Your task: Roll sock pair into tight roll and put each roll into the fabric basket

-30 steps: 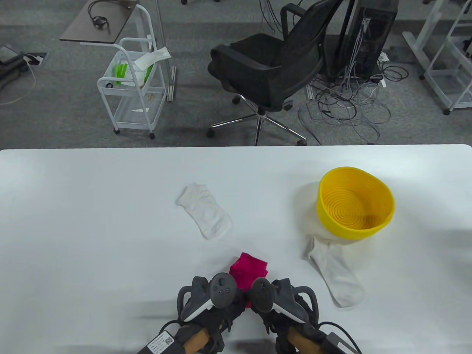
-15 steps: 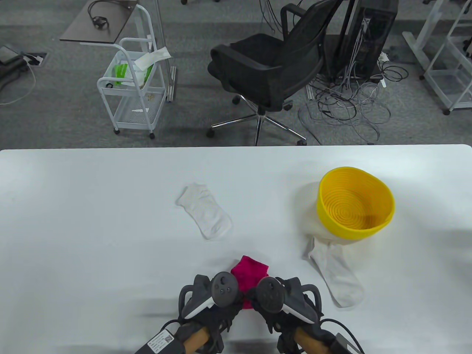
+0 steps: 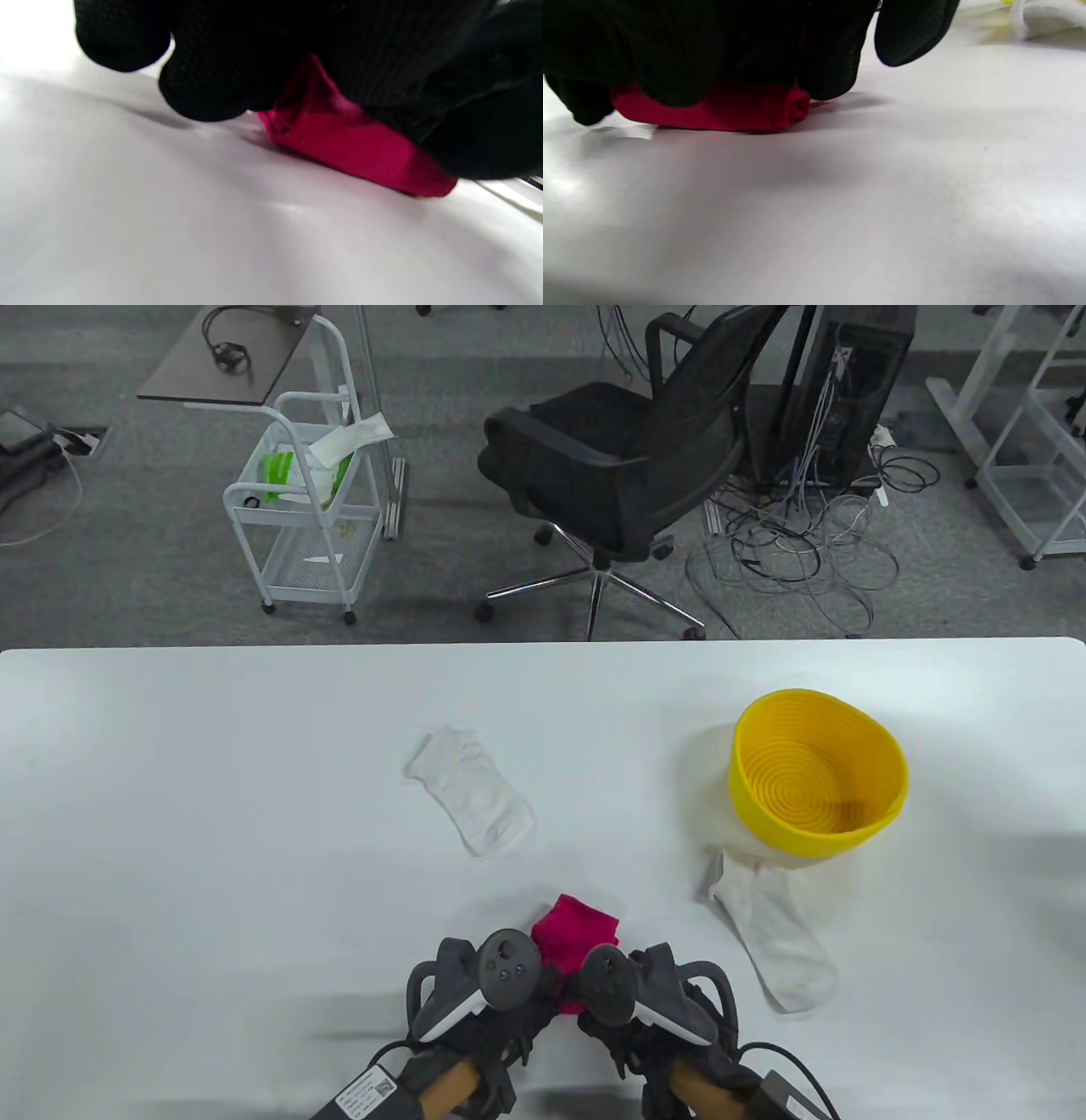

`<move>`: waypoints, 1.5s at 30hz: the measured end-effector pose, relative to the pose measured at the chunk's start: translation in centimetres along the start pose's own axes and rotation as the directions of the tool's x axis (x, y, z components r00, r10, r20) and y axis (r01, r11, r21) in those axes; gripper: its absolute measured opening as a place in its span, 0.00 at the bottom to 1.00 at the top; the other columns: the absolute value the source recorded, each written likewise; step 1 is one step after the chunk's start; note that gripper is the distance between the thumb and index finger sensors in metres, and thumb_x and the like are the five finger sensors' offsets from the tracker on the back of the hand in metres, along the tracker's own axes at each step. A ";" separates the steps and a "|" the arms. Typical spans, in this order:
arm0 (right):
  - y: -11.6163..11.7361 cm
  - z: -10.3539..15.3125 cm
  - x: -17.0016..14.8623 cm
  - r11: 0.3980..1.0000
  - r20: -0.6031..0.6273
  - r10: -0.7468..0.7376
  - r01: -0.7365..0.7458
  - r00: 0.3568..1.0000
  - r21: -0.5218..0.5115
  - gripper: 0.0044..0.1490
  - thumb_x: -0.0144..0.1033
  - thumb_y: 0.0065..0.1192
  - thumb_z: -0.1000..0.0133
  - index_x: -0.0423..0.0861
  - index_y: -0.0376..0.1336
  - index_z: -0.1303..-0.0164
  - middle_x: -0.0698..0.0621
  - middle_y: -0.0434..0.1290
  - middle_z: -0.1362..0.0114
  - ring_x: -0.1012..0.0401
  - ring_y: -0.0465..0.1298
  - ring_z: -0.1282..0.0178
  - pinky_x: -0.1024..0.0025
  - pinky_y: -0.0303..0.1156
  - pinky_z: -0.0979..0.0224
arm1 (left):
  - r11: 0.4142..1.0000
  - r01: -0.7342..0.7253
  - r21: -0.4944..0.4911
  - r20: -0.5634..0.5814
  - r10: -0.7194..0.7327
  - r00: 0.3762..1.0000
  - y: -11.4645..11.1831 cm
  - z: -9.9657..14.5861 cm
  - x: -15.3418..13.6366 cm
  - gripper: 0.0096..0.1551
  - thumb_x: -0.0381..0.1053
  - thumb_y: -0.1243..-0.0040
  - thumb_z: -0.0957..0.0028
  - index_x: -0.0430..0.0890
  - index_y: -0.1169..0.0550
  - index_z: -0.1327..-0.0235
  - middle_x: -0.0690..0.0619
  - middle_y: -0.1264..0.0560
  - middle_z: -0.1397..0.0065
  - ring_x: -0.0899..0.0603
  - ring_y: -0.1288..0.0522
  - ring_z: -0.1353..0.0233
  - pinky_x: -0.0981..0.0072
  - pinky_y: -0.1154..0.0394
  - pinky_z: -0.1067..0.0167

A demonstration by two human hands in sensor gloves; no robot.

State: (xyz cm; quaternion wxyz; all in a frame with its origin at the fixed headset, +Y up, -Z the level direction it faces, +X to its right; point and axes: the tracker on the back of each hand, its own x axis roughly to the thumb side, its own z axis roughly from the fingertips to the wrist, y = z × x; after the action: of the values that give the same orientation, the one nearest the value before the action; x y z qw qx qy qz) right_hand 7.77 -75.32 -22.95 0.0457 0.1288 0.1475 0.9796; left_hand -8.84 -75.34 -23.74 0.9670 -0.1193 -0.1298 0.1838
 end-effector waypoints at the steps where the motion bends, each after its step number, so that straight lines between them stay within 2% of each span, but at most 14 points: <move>1: 0.1 -0.1 0.0 1.000 -0.007 0.013 -0.013 1.000 0.003 0.33 0.52 0.71 0.55 0.64 0.66 0.37 0.63 0.72 0.27 0.59 0.74 0.27 0.47 0.66 0.25 | 1.000 0.002 0.008 -0.001 -0.002 1.000 0.2 0.1 0.0 0.26 0.57 0.30 0.62 0.55 0.14 0.48 0.51 0.17 0.44 0.46 0.16 0.55 0.50 0.24 0.49; 4: 0.3 -0.3 -0.2 0.999 -0.025 0.014 -0.015 1.000 -0.032 0.31 0.51 0.71 0.55 0.65 0.67 0.38 0.64 0.73 0.29 0.60 0.75 0.28 0.48 0.67 0.24 | 1.000 0.011 0.003 0.000 -0.011 1.000 0.4 0.3 0.1 0.27 0.58 0.28 0.63 0.55 0.14 0.48 0.51 0.18 0.43 0.46 0.16 0.54 0.49 0.24 0.48; 7: 0.3 -0.4 -0.4 0.999 -0.037 -0.021 0.020 0.999 -0.025 0.30 0.50 0.69 0.54 0.66 0.67 0.39 0.65 0.73 0.30 0.61 0.75 0.28 0.48 0.67 0.24 | 0.996 0.056 -0.068 -0.009 -0.057 0.998 0.0 0.2 0.1 0.30 0.59 0.27 0.64 0.56 0.16 0.45 0.51 0.20 0.39 0.46 0.17 0.51 0.49 0.25 0.46; 11: 0.0 -0.6 -0.9 0.996 -0.052 -0.083 0.082 0.995 -0.021 0.27 0.49 0.67 0.53 0.66 0.68 0.40 0.65 0.75 0.31 0.61 0.76 0.29 0.49 0.67 0.25 | 0.995 0.081 -0.065 -0.015 -0.082 0.996 -0.6 -0.1 0.0 0.31 0.58 0.27 0.65 0.55 0.16 0.45 0.52 0.20 0.40 0.46 0.17 0.51 0.49 0.25 0.46; 13: -0.2 -0.6 -1.3 0.992 -0.055 -0.123 0.123 0.991 -0.012 0.26 0.48 0.66 0.52 0.65 0.69 0.41 0.64 0.76 0.32 0.61 0.76 0.30 0.49 0.68 0.25 | 0.996 0.077 -0.033 -0.006 -0.077 0.997 -0.8 -0.3 0.0 0.28 0.57 0.26 0.64 0.54 0.15 0.48 0.52 0.18 0.43 0.46 0.16 0.53 0.49 0.24 0.47; 16: -1.5 -0.2 -2.2 0.978 -0.042 -0.201 0.198 0.979 -0.069 0.26 0.48 0.66 0.52 0.64 0.69 0.42 0.63 0.77 0.32 0.61 0.77 0.31 0.49 0.68 0.26 | 0.997 0.069 -0.037 -0.006 -0.069 0.998 -0.9 -0.3 0.1 0.24 0.55 0.30 0.61 0.53 0.14 0.50 0.51 0.18 0.44 0.46 0.16 0.54 0.49 0.24 0.48; 18: -2.3 0.2 -2.5 0.967 -0.026 -0.213 0.207 0.977 -0.146 0.25 0.48 0.65 0.51 0.64 0.69 0.42 0.63 0.76 0.31 0.61 0.77 0.31 0.49 0.68 0.26 | 0.997 0.064 -0.048 -0.011 -0.064 0.998 -0.9 -0.4 0.0 0.23 0.54 0.34 0.59 0.53 0.14 0.50 0.51 0.18 0.45 0.46 0.17 0.54 0.49 0.24 0.48; 21: -2.7 0.7 -2.0 0.968 0.023 -0.199 0.201 0.980 -0.149 0.25 0.49 0.66 0.52 0.64 0.70 0.43 0.63 0.76 0.32 0.61 0.77 0.31 0.49 0.68 0.26 | 0.997 0.060 -0.049 -0.009 -0.060 0.998 -0.9 -0.4 0.0 0.23 0.54 0.37 0.57 0.53 0.14 0.50 0.50 0.18 0.46 0.46 0.17 0.55 0.49 0.24 0.48; 26: -1.5 0.9 -0.2 0.996 0.085 -0.066 0.070 0.994 -0.048 0.26 0.50 0.67 0.53 0.64 0.71 0.43 0.63 0.76 0.32 0.61 0.77 0.30 0.49 0.68 0.26 | 0.996 0.070 -0.053 -0.003 -0.070 0.998 -1.0 -0.3 0.2 0.23 0.55 0.38 0.57 0.52 0.14 0.51 0.50 0.18 0.47 0.46 0.17 0.56 0.49 0.24 0.49; 29: -0.6 0.6 0.1 1.000 0.066 -0.013 0.014 0.998 -0.018 0.28 0.51 0.68 0.53 0.64 0.69 0.40 0.64 0.74 0.29 0.61 0.75 0.29 0.49 0.68 0.26 | 0.997 0.059 -0.043 -0.004 -0.059 0.998 -1.1 -0.3 0.1 0.24 0.56 0.39 0.57 0.51 0.14 0.51 0.50 0.18 0.47 0.46 0.17 0.56 0.49 0.24 0.49; 35: -0.1 0.2 -0.1 1.000 0.032 -0.019 0.019 0.999 -0.009 0.31 0.51 0.69 0.54 0.64 0.66 0.37 0.63 0.71 0.26 0.59 0.74 0.27 0.48 0.68 0.25 | 0.999 0.038 0.007 -0.015 -0.038 0.999 0.3 0.3 0.5 0.28 0.59 0.36 0.60 0.53 0.15 0.46 0.50 0.19 0.42 0.45 0.17 0.53 0.49 0.24 0.48; 37: 0.1 0.0 -0.1 1.000 0.015 -0.015 0.015 1.000 -0.004 0.32 0.51 0.69 0.54 0.64 0.65 0.37 0.63 0.70 0.26 0.59 0.74 0.27 0.49 0.68 0.26 | 0.999 0.048 -0.005 -0.007 -0.048 0.999 0.6 0.5 0.7 0.27 0.59 0.35 0.60 0.55 0.15 0.46 0.50 0.20 0.40 0.45 0.17 0.52 0.49 0.25 0.47; 45: 0.5 -0.3 0.2 0.999 -0.031 0.041 -0.042 0.999 -0.027 0.32 0.49 0.69 0.53 0.64 0.64 0.36 0.63 0.70 0.26 0.60 0.75 0.29 0.50 0.69 0.27 | 0.992 0.108 -0.059 -0.016 -0.109 0.994 -0.8 -0.1 0.4 0.31 0.60 0.30 0.62 0.55 0.17 0.43 0.49 0.21 0.38 0.45 0.18 0.50 0.49 0.25 0.46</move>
State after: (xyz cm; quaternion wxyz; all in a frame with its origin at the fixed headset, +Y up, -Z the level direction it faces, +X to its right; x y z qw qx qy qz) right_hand 7.43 -75.86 -23.06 0.0250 0.1162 0.1320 0.9841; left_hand -8.22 -75.97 -23.56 0.9729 -0.1420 -0.1322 0.1261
